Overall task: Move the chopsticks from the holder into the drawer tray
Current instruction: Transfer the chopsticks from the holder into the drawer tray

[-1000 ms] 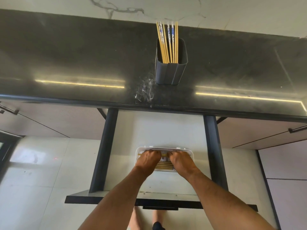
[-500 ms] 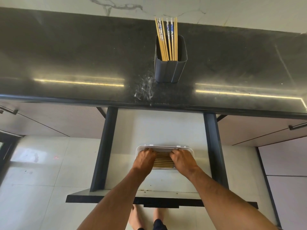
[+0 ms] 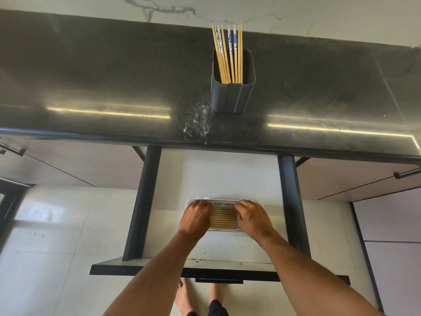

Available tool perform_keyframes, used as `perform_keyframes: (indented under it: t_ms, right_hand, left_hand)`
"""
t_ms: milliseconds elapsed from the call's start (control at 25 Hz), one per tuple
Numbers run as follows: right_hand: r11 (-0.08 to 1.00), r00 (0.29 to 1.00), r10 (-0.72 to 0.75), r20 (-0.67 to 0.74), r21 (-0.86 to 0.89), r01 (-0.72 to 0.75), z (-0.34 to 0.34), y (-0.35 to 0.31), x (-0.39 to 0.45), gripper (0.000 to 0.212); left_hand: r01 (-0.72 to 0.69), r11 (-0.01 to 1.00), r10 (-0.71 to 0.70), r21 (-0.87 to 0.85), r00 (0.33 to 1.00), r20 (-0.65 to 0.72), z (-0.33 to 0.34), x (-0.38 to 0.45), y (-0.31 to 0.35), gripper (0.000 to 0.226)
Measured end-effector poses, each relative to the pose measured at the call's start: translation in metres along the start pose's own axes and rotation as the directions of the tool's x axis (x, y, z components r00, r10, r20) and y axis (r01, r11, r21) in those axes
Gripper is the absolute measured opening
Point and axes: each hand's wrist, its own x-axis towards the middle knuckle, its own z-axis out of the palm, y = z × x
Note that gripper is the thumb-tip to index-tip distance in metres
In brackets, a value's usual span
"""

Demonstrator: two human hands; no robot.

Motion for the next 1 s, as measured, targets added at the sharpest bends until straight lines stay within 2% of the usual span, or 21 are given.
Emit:
perform_keyframes:
  t_ms: [120,160,240,280,360,440,480,600,1000]
  right_hand:
    - [0.992,0.962,0.062,-0.266,0.126,-0.029,-0.007,0.009,-0.008,0.009]
    - [0.982,0.934,0.125,-0.333,0.176,-0.069,-0.01,0.013,-0.01,0.008]
    - [0.909,0.838,0.362,-0.408,0.354,-0.22,-0.015,0.019,-0.012,0.006]
    - [0.819,0.761,0.518,-0.39,0.484,-0.31,-0.016,0.021,-0.011,0.01]
    - [0.556,0.602,0.767,-0.22,0.698,-0.452,-0.012,0.026,-0.01,0.025]
    - [0.359,0.511,0.859,-0.04,0.758,-0.545,-0.005,0.031,-0.009,0.033]
    - [0.298,0.488,0.872,0.029,0.761,-0.577,-0.002,0.033,-0.009,0.033]
    - [0.229,0.475,0.872,0.122,0.755,-0.614,0.005,0.029,-0.009,0.028]
    - [0.346,0.523,0.848,0.089,0.655,-0.672,0.005,0.018,-0.008,0.03]
  left_hand:
    - [-0.069,0.993,0.039,-0.098,0.961,-0.275,-0.004,-0.006,-0.002,0.014]
    - [-0.033,0.987,-0.019,-0.154,0.947,-0.321,-0.006,-0.007,-0.003,0.012]
    - [0.191,0.921,-0.302,-0.338,0.9,-0.314,-0.009,-0.008,-0.001,0.017]
    - [0.337,0.827,-0.479,-0.45,0.842,-0.249,-0.01,-0.008,0.0,0.023]
    - [0.549,0.559,-0.73,-0.622,0.681,-0.056,-0.012,-0.008,0.001,0.027]
    - [0.622,0.341,-0.798,-0.704,0.588,0.132,-0.009,-0.008,-0.002,0.033]
    - [0.64,0.292,-0.802,-0.71,0.569,0.182,-0.008,-0.009,-0.003,0.037]
    - [0.656,0.266,-0.813,-0.706,0.547,0.202,-0.007,-0.01,-0.004,0.043]
    - [0.68,0.26,-0.827,-0.685,0.523,0.205,-0.007,-0.006,-0.003,0.04]
